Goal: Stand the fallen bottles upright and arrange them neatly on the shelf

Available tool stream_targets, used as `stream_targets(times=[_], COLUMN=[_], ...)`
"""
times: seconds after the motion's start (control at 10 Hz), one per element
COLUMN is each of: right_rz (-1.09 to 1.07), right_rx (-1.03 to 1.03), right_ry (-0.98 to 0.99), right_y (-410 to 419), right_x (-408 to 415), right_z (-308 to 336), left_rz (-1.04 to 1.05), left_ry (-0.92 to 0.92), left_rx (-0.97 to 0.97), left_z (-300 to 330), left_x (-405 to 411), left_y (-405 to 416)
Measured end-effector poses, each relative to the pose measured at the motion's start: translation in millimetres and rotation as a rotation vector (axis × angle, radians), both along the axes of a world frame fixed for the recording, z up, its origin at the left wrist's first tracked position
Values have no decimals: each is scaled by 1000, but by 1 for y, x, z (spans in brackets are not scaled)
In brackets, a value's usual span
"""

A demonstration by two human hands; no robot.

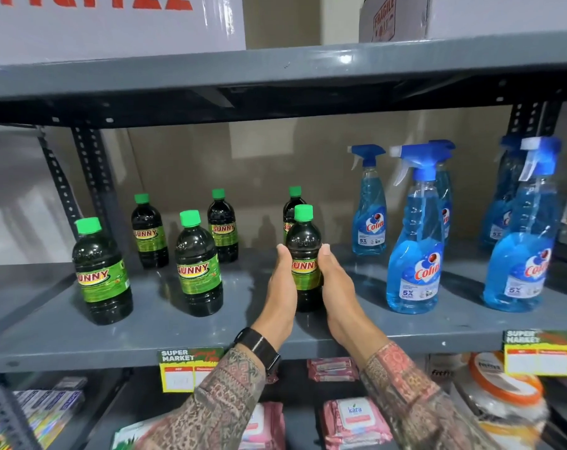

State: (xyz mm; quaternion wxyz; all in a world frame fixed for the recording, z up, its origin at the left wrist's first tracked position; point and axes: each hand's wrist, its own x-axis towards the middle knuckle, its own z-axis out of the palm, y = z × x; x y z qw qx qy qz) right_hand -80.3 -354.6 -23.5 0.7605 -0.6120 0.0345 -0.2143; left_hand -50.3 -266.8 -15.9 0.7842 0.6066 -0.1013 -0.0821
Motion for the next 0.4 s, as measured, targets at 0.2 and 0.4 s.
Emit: stream_targets(times=[0.2,0.4], right_rz=[-23,-179], right_rx=[-21,-82], right_ry=[0,-1], right_y=[5,5], right_x=[-3,-20], right_z=[-1,-1], left_rz=[17,19], left_ry=[-11,-122], left_rx=[8,118], left_z=[2,0], left_x=[-10,-16], left_y=[-3,20])
